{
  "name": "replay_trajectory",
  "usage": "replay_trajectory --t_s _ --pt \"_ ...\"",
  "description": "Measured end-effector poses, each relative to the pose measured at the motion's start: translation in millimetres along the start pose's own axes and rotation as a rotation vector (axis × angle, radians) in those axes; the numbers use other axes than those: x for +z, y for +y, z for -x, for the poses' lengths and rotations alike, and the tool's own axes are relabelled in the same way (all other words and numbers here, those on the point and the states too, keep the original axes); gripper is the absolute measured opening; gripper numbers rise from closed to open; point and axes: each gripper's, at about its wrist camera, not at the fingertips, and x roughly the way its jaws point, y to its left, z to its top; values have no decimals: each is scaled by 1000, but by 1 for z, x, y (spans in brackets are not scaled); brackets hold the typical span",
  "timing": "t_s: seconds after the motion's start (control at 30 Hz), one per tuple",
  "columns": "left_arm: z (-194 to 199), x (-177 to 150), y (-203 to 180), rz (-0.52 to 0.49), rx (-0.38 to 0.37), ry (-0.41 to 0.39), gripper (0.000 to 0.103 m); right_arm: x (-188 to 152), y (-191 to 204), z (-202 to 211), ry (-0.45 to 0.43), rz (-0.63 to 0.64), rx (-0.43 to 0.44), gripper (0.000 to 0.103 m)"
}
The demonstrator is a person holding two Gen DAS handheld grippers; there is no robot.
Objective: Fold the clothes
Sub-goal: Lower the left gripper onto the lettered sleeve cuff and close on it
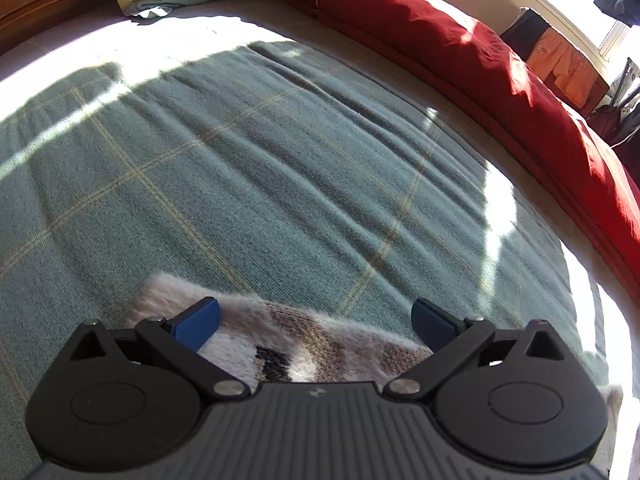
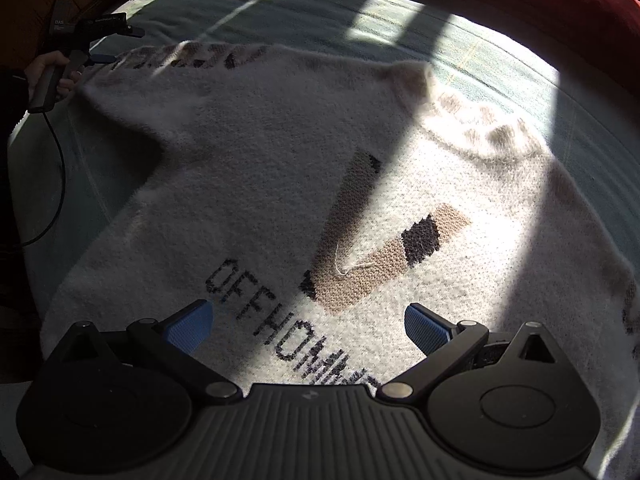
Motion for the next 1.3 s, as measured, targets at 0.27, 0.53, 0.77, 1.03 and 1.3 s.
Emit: replay_trajectory --t_s 0.27,0.53,0.77,1.03,1.3 --pt "64 -33 21 173 -102 -39 101 11 6 -4 11 -58 59 103" --pt "62 -97 77 594 -227 -21 82 20 13 -17 45 -20 96 103" --pt "41 -92 91 687 -286 -58 77 23 16 -22 79 -21 111 103" --pt "14 -71 82 701 -345 -113 71 31 21 -28 89 -12 121 103" --pt "7 -95 82 713 -405 -63 48 32 27 -26 105 -28 125 103"
